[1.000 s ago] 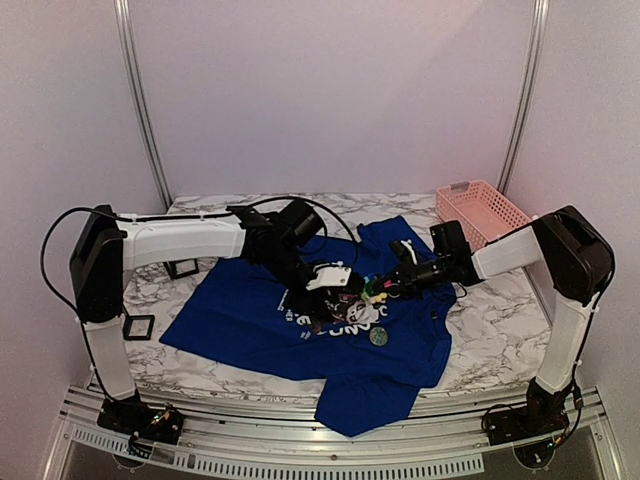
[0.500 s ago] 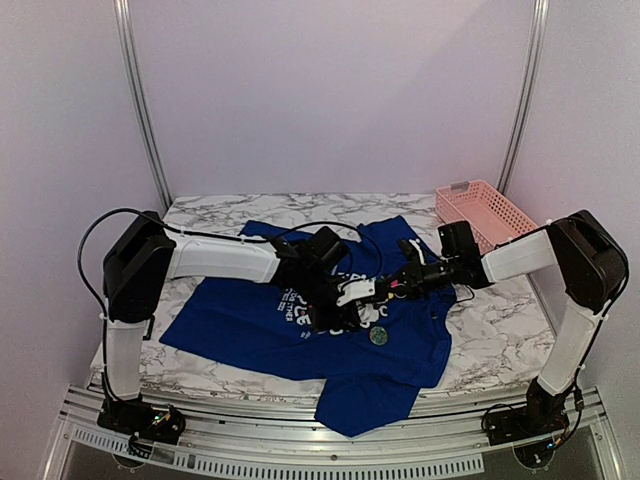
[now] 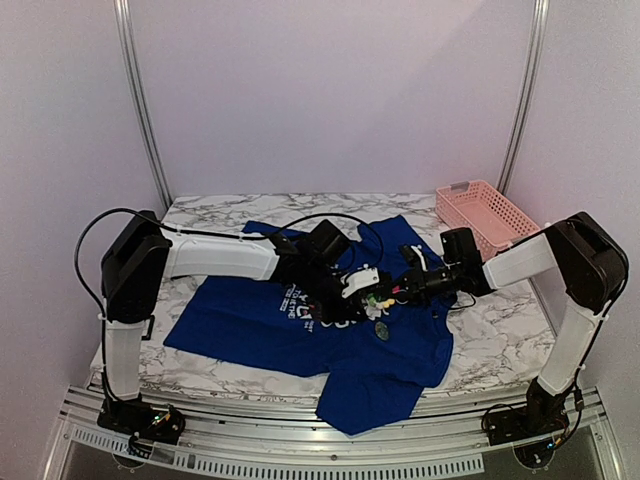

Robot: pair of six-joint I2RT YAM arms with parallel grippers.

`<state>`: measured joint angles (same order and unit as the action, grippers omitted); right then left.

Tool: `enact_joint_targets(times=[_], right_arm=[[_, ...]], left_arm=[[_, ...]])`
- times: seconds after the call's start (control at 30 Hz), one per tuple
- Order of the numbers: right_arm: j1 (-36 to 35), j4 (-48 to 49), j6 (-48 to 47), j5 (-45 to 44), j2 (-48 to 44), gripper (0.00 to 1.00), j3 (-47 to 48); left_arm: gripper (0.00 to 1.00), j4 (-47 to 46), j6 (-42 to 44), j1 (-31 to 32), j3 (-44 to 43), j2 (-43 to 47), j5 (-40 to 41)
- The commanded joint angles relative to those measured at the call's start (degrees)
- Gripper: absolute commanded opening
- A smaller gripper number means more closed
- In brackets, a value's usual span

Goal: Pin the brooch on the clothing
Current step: Cross the clothing with brooches on the flattened clothing.

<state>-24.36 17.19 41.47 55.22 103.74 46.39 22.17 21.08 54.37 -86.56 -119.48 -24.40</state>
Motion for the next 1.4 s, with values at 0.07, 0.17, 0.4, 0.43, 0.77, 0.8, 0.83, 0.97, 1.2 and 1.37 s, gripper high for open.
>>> enact_joint_targets(times=[0.07, 0.17, 0.4, 0.43, 0.77, 0.8, 0.83, 0.97, 1.2, 1.37], right_arm=[[-1.00, 4.74, 2.96, 4.98, -0.48, 0.00, -0.40], [-1.09, 1.70, 0.45, 5.52, 0.30, 0.00, 0.11], [-1.30, -1.97, -2.13, 5.05, 2.14, 0.00, 2.06], [-1.26, -1.91, -2.24, 4.88, 2.16, 0.00, 2.18], [-2.06, -4.56, -4.20, 4.74, 3.82, 0.00, 4.51], [-2.09, -5.10, -4.54, 4.83, 3.96, 0.00, 4.58], [-2.13, -5.55, -5.07, 5.10, 4.32, 0.00, 4.65], [-2.57, -6.80, -6.15, 5.40, 4.87, 0.00, 4.75], [-3.19, -8.59, -7.67, 6.21, 5.10, 0.00, 5.64], [-4.04, -10.08, -9.42, 5.99, 5.33, 0.00, 6.77]], left_arm=[[0.00, -0.29, -0.76, -0.05, -1.67, 2.13, -1.09], [0.00, -0.03, 0.15, -0.05, -1.77, 2.17, -1.08], [0.00, 0.43, 0.89, 0.03, -1.78, 2.39, -1.77], [0.00, 0.51, 1.16, 0.03, -1.77, 2.50, -1.86], [0.00, 0.15, 1.51, 0.12, -1.59, 2.66, -1.79], [0.00, 0.11, 1.55, 0.17, -1.61, 2.68, -1.86], [0.00, 0.10, 1.66, 0.13, -1.67, 2.60, -1.96], [0.00, 0.32, 2.16, 0.12, -1.61, 2.69, -1.70], [0.00, 0.52, 3.29, 0.12, -1.88, 2.76, -1.44], [0.00, 0.59, 3.97, 0.12, -2.93, 2.41, -1.27]])
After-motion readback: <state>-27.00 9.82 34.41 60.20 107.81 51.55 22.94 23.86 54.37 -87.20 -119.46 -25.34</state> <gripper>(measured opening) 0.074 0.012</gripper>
